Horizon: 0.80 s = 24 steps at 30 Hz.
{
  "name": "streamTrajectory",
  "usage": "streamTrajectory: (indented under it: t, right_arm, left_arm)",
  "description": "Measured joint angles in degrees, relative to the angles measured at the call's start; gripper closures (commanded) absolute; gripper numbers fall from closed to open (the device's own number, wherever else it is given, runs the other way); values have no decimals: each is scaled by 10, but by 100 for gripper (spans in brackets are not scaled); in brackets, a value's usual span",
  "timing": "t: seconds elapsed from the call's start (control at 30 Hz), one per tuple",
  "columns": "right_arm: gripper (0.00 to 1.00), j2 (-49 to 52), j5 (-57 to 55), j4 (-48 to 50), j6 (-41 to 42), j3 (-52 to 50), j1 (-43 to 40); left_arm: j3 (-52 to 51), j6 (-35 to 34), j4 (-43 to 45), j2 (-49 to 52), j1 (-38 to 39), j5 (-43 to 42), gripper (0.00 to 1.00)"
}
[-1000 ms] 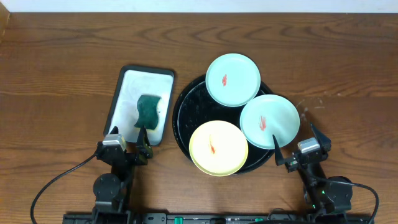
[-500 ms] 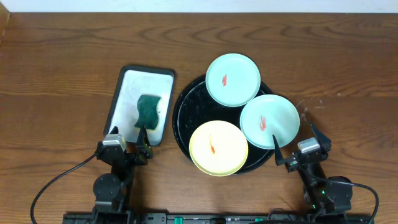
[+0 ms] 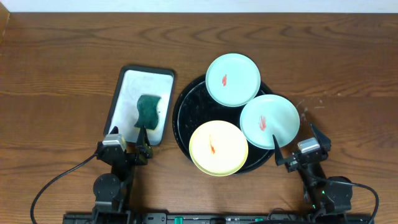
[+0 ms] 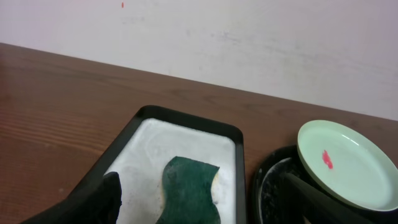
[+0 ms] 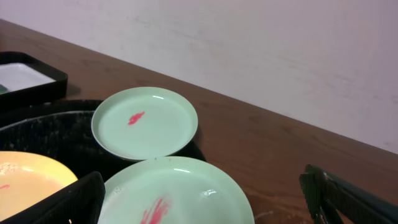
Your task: Clean dirty plates on tray and stack at the side
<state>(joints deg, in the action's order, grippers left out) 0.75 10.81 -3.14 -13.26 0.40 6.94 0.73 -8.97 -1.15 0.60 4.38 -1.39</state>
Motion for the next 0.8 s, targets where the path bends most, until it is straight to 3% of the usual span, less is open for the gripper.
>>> streamTrajectory:
  t: [0.43,0.63,0.8]
  right_arm:
    - [1,0,0,4,0,0,0]
    - [1,0,32,57,0,2,0]
    - [1,17,51,35,0,60,0]
  left_arm:
    - [0,0,2,0,0,-12,19]
    - [0,0,53,0,0,-15,19]
    - [46,0,40,26,0,-15,19]
